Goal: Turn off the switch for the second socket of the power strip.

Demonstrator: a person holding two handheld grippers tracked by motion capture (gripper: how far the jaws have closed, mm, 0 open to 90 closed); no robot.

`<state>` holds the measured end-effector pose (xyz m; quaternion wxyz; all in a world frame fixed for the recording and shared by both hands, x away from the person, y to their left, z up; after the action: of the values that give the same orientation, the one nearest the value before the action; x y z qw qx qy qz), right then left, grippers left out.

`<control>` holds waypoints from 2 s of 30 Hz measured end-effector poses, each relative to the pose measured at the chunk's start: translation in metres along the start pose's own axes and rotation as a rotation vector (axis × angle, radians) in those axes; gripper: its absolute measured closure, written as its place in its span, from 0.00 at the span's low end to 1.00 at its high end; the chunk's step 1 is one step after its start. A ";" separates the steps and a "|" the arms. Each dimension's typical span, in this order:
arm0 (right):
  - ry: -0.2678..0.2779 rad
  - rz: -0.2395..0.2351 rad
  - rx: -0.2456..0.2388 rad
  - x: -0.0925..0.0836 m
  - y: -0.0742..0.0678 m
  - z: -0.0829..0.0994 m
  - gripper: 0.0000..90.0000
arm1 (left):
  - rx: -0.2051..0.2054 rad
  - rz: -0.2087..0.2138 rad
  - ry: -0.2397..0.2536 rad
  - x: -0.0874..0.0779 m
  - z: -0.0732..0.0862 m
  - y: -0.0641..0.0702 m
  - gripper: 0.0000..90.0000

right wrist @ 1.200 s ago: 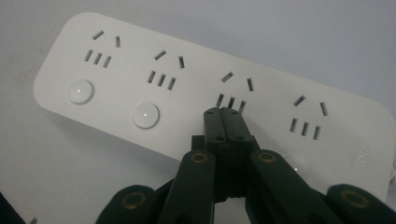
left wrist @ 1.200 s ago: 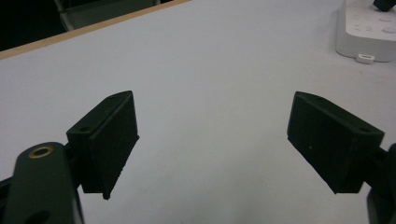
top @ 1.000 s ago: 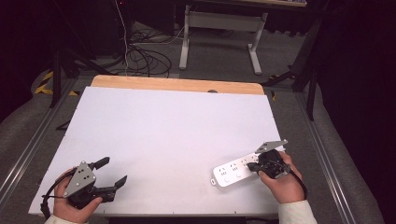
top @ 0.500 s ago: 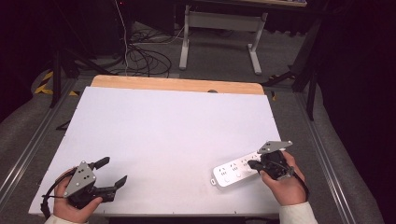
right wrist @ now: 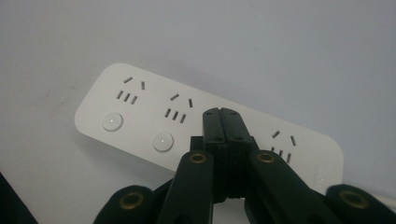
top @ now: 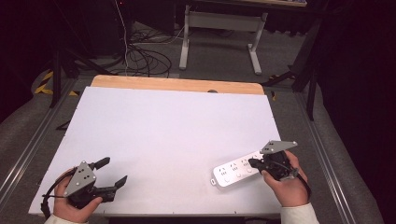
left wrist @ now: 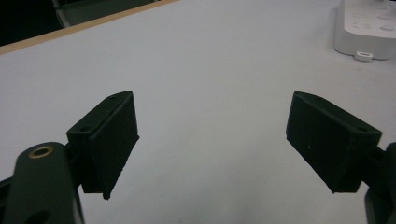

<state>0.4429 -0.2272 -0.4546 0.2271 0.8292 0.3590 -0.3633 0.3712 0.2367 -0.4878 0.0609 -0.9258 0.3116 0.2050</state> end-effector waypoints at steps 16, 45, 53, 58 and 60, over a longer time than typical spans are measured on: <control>0.255 0.003 -0.020 -0.017 0.000 -0.012 0.33 | 0.001 -0.002 0.003 -0.001 0.000 -0.001 0.19; 0.507 -0.130 0.009 -0.011 -0.010 0.026 0.16 | 0.009 0.008 0.006 -0.002 0.002 -0.002 0.11; 0.474 -0.147 0.014 0.002 -0.012 0.037 0.13 | 0.013 0.004 0.005 -0.001 0.002 -0.003 0.10; 0.450 -0.163 0.027 0.008 -0.014 0.042 0.13 | 0.015 0.005 0.004 -0.001 0.003 -0.004 0.10; 0.445 -0.164 0.032 0.011 -0.015 0.044 0.13 | 0.009 0.005 0.004 -0.002 0.003 -0.004 0.10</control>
<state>0.4173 -0.2406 -0.4925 0.0987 0.8604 0.4606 -0.1943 0.3712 0.2412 -0.4903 0.0640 -0.9252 0.3151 0.2018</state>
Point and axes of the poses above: each handheld gripper's, and its own axes: x roughly forward along the jaws, z roughly out of its underside, y roughly to its right, the point moved 6 cm from there along x, roughly forward along the jaws, and after that the axes turned 5 degrees about -x, right-handed, at the moved point
